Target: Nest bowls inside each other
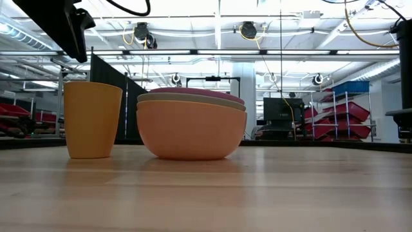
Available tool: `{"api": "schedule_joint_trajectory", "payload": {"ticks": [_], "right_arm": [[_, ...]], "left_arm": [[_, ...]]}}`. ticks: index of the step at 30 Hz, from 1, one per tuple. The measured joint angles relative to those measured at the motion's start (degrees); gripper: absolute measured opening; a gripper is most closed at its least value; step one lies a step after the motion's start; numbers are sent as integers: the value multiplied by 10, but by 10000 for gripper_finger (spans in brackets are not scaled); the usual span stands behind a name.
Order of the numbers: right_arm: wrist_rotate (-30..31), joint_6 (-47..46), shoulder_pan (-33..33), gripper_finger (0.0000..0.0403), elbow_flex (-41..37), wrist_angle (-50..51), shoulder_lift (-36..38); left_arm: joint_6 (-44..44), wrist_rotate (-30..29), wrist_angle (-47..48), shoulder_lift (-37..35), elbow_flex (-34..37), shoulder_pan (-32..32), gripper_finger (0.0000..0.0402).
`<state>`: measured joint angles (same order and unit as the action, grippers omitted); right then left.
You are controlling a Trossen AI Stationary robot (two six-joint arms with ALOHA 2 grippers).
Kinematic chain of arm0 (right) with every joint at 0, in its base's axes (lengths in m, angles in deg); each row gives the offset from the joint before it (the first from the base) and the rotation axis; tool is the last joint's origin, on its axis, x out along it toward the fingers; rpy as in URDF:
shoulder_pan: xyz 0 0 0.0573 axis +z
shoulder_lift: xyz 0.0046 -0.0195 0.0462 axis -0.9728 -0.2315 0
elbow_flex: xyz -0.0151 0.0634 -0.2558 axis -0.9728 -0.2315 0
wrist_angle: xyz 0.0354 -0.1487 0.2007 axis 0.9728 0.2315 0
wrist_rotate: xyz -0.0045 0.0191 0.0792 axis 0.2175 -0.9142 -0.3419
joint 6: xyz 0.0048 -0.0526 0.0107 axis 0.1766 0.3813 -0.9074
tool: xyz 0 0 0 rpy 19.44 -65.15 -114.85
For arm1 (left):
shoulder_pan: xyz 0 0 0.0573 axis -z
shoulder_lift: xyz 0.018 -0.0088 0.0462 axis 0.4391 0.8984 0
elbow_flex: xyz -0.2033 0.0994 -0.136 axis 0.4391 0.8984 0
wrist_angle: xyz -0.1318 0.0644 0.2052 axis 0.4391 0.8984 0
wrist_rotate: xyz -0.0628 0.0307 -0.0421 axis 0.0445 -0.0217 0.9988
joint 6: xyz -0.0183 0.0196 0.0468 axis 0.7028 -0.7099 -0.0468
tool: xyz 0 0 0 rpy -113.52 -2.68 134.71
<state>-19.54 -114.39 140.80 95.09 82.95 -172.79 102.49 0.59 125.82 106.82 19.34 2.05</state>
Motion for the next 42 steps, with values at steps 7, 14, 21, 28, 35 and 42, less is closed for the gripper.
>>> {"api": "schedule_joint_trajectory", "payload": {"ticks": [7,14,21,28,35,42], "right_arm": [[1,8,0,19,0,2,0],[13,8,-1,4,0,0,1],[41,29,-13,1,0,0,1],[64,68,-40,0,0,-2,1],[70,95,-54,0,1,-14,1],[89,125,-71,0,1,-24,1]], "left_arm": [[-14,-11,0,0,0,-7,128],[-33,-13,-2,0,0,-29,128],[-46,4,-2,0,0,-39,128],[-75,54,-6,0,0,-41,128],[-129,98,-5,9,0,-41,128],[-160,122,-6,37,0,-41,128]]}}
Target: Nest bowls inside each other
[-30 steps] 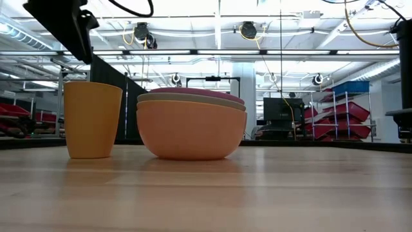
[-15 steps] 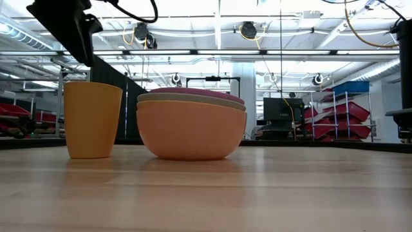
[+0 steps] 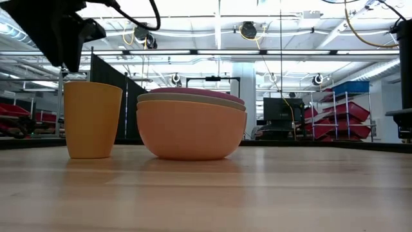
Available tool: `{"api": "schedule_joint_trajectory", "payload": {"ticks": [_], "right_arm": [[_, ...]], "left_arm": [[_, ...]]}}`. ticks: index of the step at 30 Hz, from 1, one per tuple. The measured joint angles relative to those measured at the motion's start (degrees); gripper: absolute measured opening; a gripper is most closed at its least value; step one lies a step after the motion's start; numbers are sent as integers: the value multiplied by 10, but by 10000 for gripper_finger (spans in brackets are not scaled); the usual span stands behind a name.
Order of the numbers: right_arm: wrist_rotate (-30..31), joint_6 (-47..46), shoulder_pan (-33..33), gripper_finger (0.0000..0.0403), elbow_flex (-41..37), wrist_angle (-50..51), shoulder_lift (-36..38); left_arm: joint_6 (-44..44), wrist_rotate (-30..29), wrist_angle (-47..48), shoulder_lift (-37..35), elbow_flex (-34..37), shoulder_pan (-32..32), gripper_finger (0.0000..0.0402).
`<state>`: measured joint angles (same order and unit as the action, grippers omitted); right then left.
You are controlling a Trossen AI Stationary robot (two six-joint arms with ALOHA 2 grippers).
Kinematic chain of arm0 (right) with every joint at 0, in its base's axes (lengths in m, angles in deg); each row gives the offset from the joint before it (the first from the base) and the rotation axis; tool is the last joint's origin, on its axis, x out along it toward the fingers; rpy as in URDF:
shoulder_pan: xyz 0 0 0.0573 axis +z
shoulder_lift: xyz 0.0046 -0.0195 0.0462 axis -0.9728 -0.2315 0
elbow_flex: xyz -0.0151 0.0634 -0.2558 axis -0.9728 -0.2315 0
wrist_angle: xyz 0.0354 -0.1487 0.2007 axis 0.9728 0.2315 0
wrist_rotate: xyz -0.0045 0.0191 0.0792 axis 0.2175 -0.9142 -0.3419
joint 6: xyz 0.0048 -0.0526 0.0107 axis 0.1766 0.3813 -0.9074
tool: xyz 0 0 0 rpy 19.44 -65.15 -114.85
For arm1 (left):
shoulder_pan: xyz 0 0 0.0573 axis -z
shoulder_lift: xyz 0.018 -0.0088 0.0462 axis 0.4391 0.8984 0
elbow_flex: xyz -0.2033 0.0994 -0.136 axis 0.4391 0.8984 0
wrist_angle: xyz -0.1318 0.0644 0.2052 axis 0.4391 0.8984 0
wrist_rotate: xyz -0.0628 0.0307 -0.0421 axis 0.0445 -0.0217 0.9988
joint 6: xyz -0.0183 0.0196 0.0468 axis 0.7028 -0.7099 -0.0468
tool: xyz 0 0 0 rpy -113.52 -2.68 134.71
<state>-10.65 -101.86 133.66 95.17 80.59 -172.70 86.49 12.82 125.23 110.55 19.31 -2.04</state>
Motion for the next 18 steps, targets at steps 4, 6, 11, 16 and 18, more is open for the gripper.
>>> {"api": "schedule_joint_trajectory", "payload": {"ticks": [4,6,11,16,18], "right_arm": [[6,27,-17,0,0,-8,0],[7,43,-27,0,0,-12,0],[36,99,-63,0,5,-4,4],[95,187,-114,1,68,69,11],[125,229,-138,1,117,123,11]], "left_arm": [[-19,0,-13,18,0,0,128],[-23,0,-13,26,0,-3,128],[-25,-2,-14,34,0,-12,128],[-34,-4,-22,35,0,-16,128],[-36,-7,-24,35,0,-16,128]]}}
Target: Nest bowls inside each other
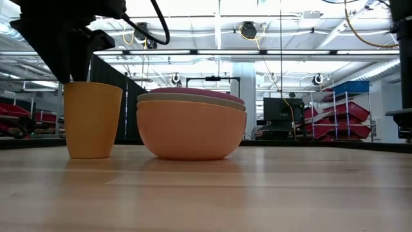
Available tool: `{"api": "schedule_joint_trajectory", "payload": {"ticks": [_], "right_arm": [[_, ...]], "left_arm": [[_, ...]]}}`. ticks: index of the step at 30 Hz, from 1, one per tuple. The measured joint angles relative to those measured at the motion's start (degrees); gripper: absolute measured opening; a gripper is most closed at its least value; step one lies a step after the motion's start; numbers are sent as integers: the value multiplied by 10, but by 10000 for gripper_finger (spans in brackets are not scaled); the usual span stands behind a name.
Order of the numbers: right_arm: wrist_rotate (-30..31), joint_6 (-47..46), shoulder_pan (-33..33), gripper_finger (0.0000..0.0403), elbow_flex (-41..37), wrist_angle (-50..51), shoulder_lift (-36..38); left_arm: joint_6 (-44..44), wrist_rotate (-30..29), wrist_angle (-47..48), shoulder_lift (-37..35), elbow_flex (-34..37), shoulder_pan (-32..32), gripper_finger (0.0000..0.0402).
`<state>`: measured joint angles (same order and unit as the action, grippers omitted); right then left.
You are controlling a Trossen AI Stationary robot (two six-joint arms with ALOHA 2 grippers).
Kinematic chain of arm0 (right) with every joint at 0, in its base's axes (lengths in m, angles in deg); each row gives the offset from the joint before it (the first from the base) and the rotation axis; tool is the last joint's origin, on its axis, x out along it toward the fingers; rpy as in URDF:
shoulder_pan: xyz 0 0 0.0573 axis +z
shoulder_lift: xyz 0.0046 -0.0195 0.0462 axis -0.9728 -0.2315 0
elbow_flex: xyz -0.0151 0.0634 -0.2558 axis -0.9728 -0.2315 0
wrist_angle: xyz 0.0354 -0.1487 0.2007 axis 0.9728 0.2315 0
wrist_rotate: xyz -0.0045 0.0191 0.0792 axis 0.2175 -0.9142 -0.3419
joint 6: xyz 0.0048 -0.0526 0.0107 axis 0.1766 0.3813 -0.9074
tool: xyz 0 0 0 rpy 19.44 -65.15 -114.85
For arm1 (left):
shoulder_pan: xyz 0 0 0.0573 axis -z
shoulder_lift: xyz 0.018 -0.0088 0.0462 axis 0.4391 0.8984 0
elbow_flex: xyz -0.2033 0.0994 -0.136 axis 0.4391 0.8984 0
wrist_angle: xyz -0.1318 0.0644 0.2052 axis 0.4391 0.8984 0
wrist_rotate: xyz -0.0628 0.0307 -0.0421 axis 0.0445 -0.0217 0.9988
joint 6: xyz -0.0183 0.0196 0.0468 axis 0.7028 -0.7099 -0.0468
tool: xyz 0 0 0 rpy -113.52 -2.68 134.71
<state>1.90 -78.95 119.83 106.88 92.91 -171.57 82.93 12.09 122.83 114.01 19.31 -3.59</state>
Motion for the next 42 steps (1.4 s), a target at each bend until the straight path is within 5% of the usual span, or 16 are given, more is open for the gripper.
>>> {"api": "schedule_joint_trajectory", "payload": {"ticks": [6,13,21,30,42], "right_arm": [[89,163,-84,1,139,64,1],[96,353,-206,1,184,22,1],[13,512,-320,0,184,-101,1],[-91,588,-384,0,184,-153,-12],[-174,652,-432,0,184,-210,-88]], "left_arm": [[-2,-7,-1,0,0,0,128],[-2,-8,10,-6,-11,0,128],[3,-17,51,-25,-57,10,128],[70,-34,191,-46,-110,44,128],[184,103,204,-76,-116,140,128]]}}
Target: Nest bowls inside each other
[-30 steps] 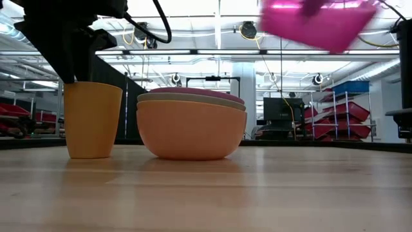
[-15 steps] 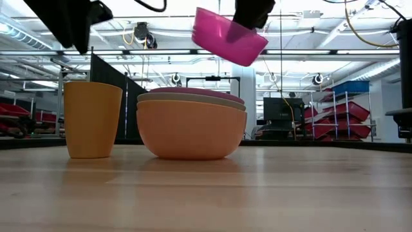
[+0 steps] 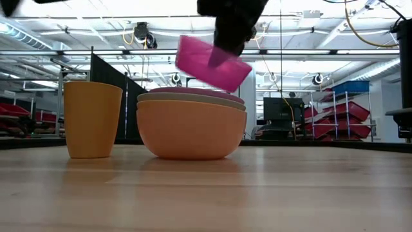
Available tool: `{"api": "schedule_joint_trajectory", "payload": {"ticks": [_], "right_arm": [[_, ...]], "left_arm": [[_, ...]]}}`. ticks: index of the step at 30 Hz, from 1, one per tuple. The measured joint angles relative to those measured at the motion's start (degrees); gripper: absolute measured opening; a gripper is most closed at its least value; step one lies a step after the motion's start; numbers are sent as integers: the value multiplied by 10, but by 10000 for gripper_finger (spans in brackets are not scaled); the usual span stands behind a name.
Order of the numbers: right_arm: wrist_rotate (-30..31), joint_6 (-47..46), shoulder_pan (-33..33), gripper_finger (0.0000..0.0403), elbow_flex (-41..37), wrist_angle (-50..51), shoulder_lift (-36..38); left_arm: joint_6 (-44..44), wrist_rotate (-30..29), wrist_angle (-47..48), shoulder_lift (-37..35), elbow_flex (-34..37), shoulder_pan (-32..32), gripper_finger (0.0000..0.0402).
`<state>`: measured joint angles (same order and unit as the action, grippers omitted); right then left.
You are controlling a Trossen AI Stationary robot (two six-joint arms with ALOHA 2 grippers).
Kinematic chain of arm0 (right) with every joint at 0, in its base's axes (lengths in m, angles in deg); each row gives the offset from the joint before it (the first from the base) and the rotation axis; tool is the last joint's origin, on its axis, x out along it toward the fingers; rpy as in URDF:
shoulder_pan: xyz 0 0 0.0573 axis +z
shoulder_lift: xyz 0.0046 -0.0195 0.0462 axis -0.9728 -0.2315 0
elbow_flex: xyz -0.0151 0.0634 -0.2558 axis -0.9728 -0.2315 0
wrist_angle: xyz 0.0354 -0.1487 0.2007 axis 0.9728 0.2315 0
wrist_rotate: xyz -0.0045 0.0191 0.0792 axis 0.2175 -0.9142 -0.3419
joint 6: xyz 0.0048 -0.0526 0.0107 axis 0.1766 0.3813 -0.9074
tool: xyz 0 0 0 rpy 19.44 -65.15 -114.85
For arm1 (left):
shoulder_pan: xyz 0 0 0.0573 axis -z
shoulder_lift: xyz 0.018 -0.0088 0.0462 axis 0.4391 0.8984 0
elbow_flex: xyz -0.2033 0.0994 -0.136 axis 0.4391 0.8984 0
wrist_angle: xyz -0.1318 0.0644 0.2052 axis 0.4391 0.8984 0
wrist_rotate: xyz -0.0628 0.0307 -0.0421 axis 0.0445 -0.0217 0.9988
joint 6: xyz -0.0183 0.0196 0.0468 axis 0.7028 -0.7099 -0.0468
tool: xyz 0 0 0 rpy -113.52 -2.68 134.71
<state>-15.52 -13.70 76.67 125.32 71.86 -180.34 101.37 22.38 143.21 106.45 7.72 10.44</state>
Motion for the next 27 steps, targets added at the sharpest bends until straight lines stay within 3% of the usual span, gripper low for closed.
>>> {"api": "schedule_joint_trajectory", "payload": {"ticks": [8,19,27], "right_arm": [[-32,28,-24,6,0,-36,-15],[-44,15,-27,73,0,-38,-17],[-55,13,-28,101,0,-68,-17]], "left_arm": [[105,53,-5,0,0,72,128],[183,54,-55,0,0,127,128],[243,50,-74,0,0,165,128]]}}
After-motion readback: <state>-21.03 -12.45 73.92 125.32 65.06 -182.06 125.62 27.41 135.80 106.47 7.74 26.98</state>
